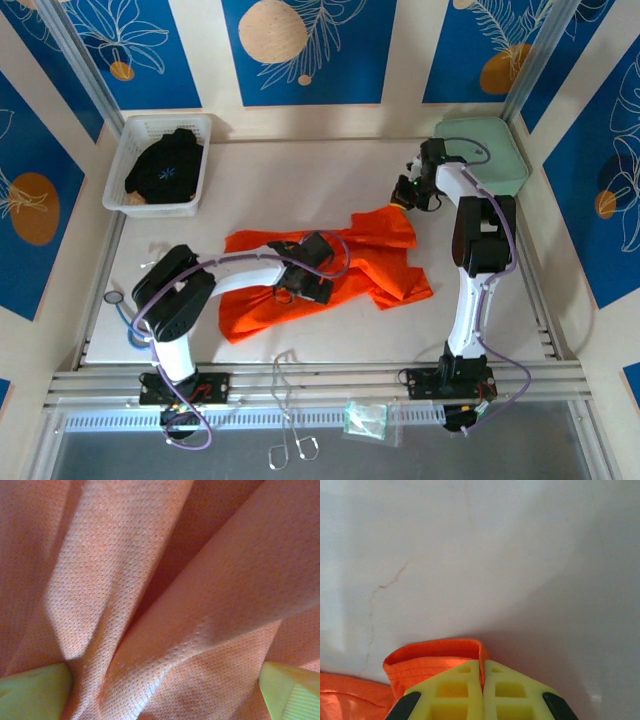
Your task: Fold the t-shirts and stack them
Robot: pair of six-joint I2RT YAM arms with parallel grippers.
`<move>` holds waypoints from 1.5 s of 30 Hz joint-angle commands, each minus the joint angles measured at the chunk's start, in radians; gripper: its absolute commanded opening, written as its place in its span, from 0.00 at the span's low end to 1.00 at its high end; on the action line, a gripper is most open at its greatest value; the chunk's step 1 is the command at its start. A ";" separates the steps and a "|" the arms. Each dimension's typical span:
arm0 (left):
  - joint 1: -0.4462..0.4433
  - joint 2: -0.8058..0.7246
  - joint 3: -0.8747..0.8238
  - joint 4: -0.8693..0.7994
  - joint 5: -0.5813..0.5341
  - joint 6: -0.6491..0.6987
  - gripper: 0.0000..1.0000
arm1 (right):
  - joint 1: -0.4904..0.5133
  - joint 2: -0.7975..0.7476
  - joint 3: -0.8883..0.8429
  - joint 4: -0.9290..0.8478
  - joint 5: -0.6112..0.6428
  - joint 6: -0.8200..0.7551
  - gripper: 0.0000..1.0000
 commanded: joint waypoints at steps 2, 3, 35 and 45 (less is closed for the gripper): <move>-0.011 -0.001 -0.064 -0.032 0.003 0.016 0.97 | 0.005 -0.011 0.095 -0.050 0.014 -0.040 0.00; -0.010 -0.006 -0.074 -0.031 0.005 0.019 0.97 | 0.005 -0.008 0.116 -0.051 0.016 -0.037 0.00; -0.019 -0.195 0.337 -0.493 -0.350 0.082 0.99 | 0.028 0.449 0.912 -0.138 0.119 0.010 0.65; 0.372 -0.171 0.194 -0.402 -0.126 -0.014 0.57 | 0.027 0.064 0.444 -0.076 0.184 0.010 0.57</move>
